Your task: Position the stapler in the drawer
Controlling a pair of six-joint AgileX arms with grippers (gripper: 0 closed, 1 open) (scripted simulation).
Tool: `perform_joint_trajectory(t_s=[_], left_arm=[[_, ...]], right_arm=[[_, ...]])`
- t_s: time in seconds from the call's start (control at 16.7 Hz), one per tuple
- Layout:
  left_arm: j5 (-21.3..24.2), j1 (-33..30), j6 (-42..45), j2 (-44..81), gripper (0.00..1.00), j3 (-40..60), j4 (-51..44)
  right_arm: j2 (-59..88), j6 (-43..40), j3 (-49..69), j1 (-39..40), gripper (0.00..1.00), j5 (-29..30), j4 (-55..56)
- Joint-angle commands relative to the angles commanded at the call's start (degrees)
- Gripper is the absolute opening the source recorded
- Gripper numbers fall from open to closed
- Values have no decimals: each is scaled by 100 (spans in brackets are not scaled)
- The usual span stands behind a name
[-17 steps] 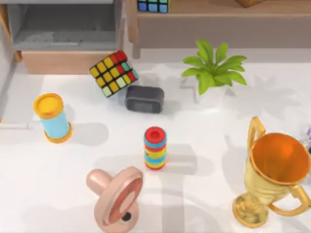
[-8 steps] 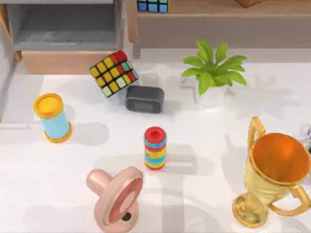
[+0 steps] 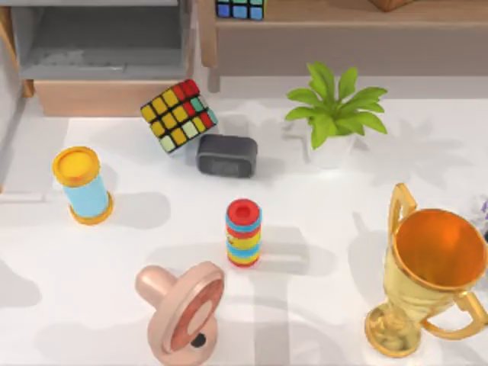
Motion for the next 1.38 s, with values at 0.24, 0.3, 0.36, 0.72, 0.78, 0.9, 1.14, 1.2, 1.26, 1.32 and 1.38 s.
perform_joint_trajectory(t_s=[0.24, 0.3, 0.36, 0.72, 0.78, 0.9, 1.14, 1.2, 1.26, 1.32, 1.38], left_arm=[[16, -18, 5, 6, 100, -16, 34], [16, -18, 5, 6, 100, -16, 34], [8, 7, 0, -10, 100, 1, 22], [-313, -350, -2, 176, 100, 416, -219], [-326, -363, -2, 183, 100, 432, -228], [-326, -363, -2, 183, 100, 432, -228], [-326, -363, -2, 183, 77, 432, -228], [-326, -363, -2, 183, 70, 432, -228], [-326, -363, -2, 183, 62, 432, -228], [-326, -363, -2, 183, 55, 432, -228], [-326, -363, -2, 183, 47, 432, -228]], right_arm=[[0, 0, 0, 0, 100, 0, 0], [0, 0, 0, 0, 100, 0, 0], [0, 0, 0, 0, 100, 0, 0], [0, 0, 0, 0, 100, 0, 0], [0, 0, 0, 0, 100, 0, 0], [0, 0, 0, 0, 100, 0, 0], [0, 0, 0, 0, 100, 0, 0], [0, 0, 0, 0, 100, 0, 0], [0, 0, 0, 0, 100, 0, 0], [0, 0, 0, 0, 100, 0, 0], [0, 0, 0, 0, 100, 0, 0]])
